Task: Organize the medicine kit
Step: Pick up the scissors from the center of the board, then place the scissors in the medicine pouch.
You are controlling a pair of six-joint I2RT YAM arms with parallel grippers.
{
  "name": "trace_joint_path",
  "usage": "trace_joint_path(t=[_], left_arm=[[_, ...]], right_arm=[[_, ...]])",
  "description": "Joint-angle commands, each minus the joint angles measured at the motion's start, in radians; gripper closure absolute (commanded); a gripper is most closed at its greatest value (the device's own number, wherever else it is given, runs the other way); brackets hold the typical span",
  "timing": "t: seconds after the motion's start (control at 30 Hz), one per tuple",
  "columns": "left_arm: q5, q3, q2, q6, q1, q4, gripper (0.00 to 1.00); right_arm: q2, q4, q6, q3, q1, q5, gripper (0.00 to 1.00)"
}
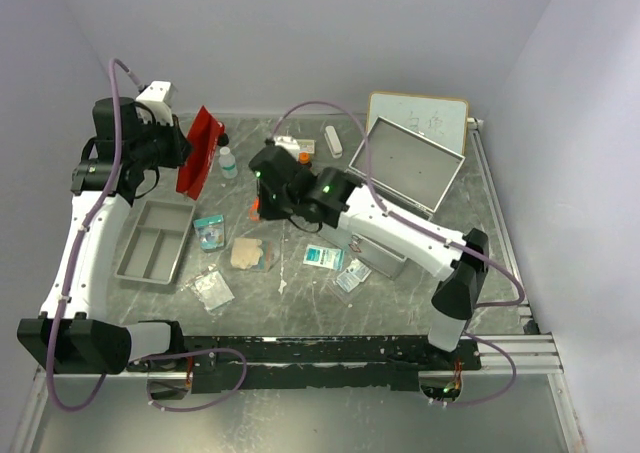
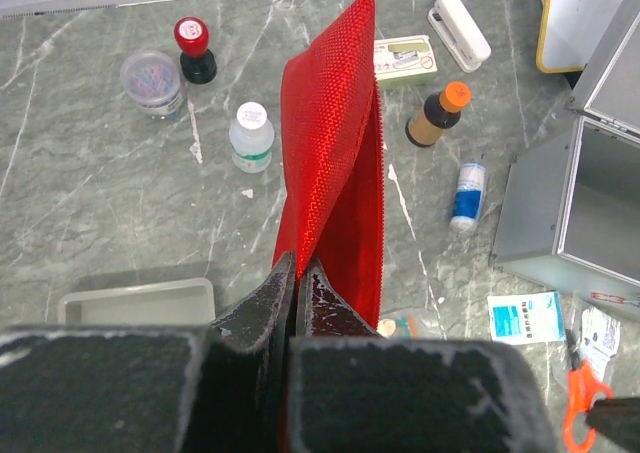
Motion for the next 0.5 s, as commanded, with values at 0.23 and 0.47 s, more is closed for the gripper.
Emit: trace_joint_path(t=[0.23, 0.47], left_arm=[[-0.066, -0.067, -0.046, 0.091, -0.002, 0.122, 0.93], [-0.166, -0.122, -0.074, 0.183, -0.064, 0.223, 0.93]], right_arm=[[0.059, 0.232, 0.006, 0.17, -0.095, -0.239, 1.0], [0.128, 0.331, 0.047, 0.238, -0.107, -0.323, 1.0]])
